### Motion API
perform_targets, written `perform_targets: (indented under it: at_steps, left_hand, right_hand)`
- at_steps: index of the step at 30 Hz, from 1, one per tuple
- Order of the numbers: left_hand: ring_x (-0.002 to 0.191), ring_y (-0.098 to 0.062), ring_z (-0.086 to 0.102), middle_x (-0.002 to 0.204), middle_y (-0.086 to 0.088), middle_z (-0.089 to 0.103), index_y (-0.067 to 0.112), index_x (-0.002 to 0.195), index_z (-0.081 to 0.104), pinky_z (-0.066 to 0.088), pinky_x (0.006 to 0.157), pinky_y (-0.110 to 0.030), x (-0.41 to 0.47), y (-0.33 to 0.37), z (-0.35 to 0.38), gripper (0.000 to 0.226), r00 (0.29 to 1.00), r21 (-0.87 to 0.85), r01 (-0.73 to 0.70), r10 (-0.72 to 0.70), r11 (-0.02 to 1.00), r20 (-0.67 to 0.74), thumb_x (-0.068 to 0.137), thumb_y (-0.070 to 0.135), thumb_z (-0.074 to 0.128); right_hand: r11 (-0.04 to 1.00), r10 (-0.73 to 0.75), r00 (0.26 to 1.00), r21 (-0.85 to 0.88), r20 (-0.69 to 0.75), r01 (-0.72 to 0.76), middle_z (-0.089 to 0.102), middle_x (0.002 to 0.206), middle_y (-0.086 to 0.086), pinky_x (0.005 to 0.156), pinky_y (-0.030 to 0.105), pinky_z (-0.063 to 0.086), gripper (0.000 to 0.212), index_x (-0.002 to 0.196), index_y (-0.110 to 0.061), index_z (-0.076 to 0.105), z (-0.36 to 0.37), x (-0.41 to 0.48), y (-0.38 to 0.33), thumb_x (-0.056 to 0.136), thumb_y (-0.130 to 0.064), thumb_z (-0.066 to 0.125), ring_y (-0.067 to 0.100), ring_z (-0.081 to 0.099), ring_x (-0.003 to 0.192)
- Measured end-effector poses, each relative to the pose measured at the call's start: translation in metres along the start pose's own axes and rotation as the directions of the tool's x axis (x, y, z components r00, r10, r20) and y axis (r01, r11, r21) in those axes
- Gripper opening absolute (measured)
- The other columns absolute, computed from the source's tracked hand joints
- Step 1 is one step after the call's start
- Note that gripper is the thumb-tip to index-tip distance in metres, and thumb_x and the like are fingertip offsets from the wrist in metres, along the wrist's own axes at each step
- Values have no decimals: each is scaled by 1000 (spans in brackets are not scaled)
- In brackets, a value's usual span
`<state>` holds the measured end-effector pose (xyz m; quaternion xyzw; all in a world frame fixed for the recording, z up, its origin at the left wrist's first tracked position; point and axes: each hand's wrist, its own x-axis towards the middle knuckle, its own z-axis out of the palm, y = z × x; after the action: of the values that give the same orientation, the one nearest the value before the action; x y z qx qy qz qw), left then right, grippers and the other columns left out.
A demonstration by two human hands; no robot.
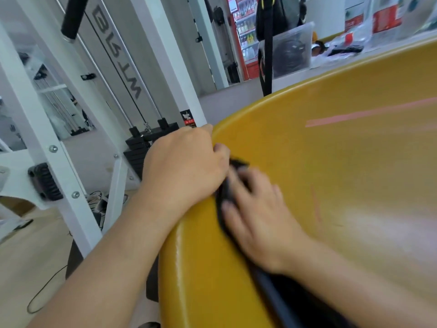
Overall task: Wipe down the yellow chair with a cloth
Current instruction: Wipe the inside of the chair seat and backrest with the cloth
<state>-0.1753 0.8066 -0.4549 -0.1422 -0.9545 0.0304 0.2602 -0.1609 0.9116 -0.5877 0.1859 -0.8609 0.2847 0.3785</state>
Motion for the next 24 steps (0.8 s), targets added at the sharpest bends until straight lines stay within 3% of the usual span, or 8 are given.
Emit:
perform_targets:
  at_steps: [5, 7, 10, 14, 17, 20, 22, 24]
  left_hand:
    - [78, -21, 53, 82, 3, 51, 25, 119, 49, 41, 64, -33, -7, 4, -3, 34, 998, 87, -67, 66, 994, 12, 94, 39, 32]
    - [82, -27, 56, 90, -2, 56, 20, 112, 45, 40, 63, -34, -1, 9, -4, 37, 997, 221, -83, 80, 972, 21, 94, 48, 31]
    - [85, -30, 49, 105, -11, 55, 14, 115, 41, 36, 66, -36, 35, 24, 2, 45, 986, 275, -140, 107, 951, 132, 94, 54, 33]
    - [109, -36, 47, 126, -17, 44, 9, 139, 29, 41, 77, -42, 75, 55, 28, 66, 954, 194, -174, 116, 965, 276, 93, 55, 40]
    - [126, -39, 38, 143, -20, 31, 11, 148, 11, 39, 95, -47, 71, 55, 36, 80, 960, 209, -167, 111, 964, 256, 91, 63, 34]
    - [134, -39, 31, 151, -20, 22, 14, 151, 0, 36, 101, -49, 67, 52, 38, 91, 959, 248, -185, 120, 951, 255, 87, 73, 26]
    - [134, -40, 30, 152, -19, 22, 15, 151, -1, 36, 101, -50, 65, 55, 38, 98, 959, 275, -176, 101, 945, 265, 82, 78, 26]
    - [133, -40, 31, 151, -20, 22, 14, 151, -2, 36, 100, -50, 62, 57, 37, 101, 961, 312, -161, 76, 936, 266, 80, 81, 25]
  right_hand:
    - [794, 582, 780, -51, -229, -606, 34, 139, 17, 97, 46, 33, 63, 149, -8, 24, 15, 81, 82, 96, -39, 37, 37, 36, 121]
    - [843, 534, 819, 64, -212, -533, 39, 132, 18, 97, 45, 35, 65, 147, -6, 29, 23, 59, 66, 93, -40, 38, 38, 41, 114]
    - [968, 146, 984, 192, 103, -163, 35, 123, -2, 97, 35, 40, 66, 147, -18, 31, 9, -20, 13, 93, -55, 30, 21, 44, 111]
    - [997, -43, 970, 66, 240, 28, 36, 126, -5, 90, 31, 46, 61, 146, -26, 27, -12, -56, 23, 96, -58, 23, 18, 49, 111]
    - [983, 146, 987, -122, 67, -138, 38, 128, 3, 90, 41, 43, 65, 149, -19, 19, 9, 1, 62, 93, -51, 21, 28, 44, 115]
    - [850, 508, 851, -83, -136, -521, 34, 136, 10, 92, 43, 36, 66, 152, -12, 15, 18, 59, 92, 96, -39, 37, 31, 38, 117]
    - [823, 560, 814, -9, -154, -567, 34, 135, 8, 93, 42, 35, 64, 151, -13, 17, 21, 59, 86, 95, -38, 39, 30, 38, 116]
    - [895, 442, 896, 82, -46, -438, 38, 123, 4, 90, 40, 39, 61, 148, -16, 24, 18, 19, 59, 94, -45, 34, 28, 42, 110]
